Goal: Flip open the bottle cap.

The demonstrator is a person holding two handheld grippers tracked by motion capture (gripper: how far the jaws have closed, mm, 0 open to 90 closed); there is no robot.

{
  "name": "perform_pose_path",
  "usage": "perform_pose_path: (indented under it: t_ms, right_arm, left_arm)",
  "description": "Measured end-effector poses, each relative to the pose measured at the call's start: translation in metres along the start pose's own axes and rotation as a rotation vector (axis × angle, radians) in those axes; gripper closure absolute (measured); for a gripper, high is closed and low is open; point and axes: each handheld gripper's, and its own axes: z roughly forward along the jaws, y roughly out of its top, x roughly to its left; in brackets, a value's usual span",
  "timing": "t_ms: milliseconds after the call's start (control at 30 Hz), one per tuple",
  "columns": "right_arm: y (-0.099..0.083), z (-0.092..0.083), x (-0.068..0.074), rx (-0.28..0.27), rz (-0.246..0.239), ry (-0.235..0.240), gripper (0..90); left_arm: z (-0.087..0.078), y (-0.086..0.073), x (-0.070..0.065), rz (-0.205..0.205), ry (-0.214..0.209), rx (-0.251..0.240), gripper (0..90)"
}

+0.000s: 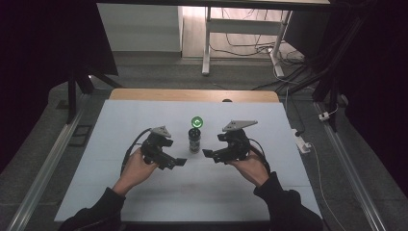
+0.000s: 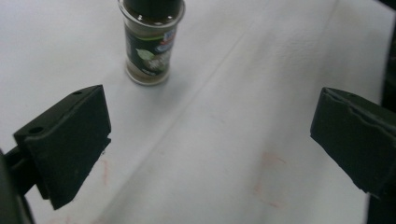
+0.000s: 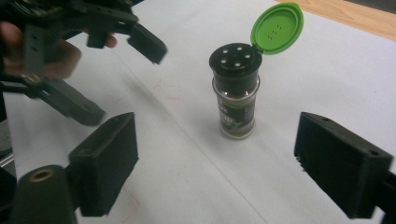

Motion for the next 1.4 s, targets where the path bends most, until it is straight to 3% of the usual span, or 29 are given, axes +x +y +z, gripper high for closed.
perform_pose_path:
  t_ms: [267, 467, 700, 1067, 1400]
  right_arm:
    - [-0.011, -0.016, 0.003, -0.01, 0.007, 0.006, 4.2]
    - [-0.024, -0.031, 0.002, -0.017, 0.019, 0.018, 2.2]
    - [-0.045, -0.054, -0.005, -0.024, 0.041, -0.017, 1.1]
    - [-0.074, -0.082, -0.01, -0.019, 0.072, -0.079, 0.0]
    - [-0.103, -0.107, -0.013, -0.006, 0.118, -0.151, 0.0]
  left_arm:
    - [-0.025, -0.018, -0.012, 0.008, 0.004, -0.015, 0.0]
    - [-0.045, -0.038, -0.018, -0.013, 0.017, -0.046, 0.0]
    - [-0.068, -0.062, -0.024, -0.039, 0.064, -0.07, 0.0]
    - [-0.106, -0.101, -0.03, -0.115, 0.137, -0.149, 0.0]
    - [-0.131, -0.135, -0.034, -0.176, 0.225, -0.172, 0.0]
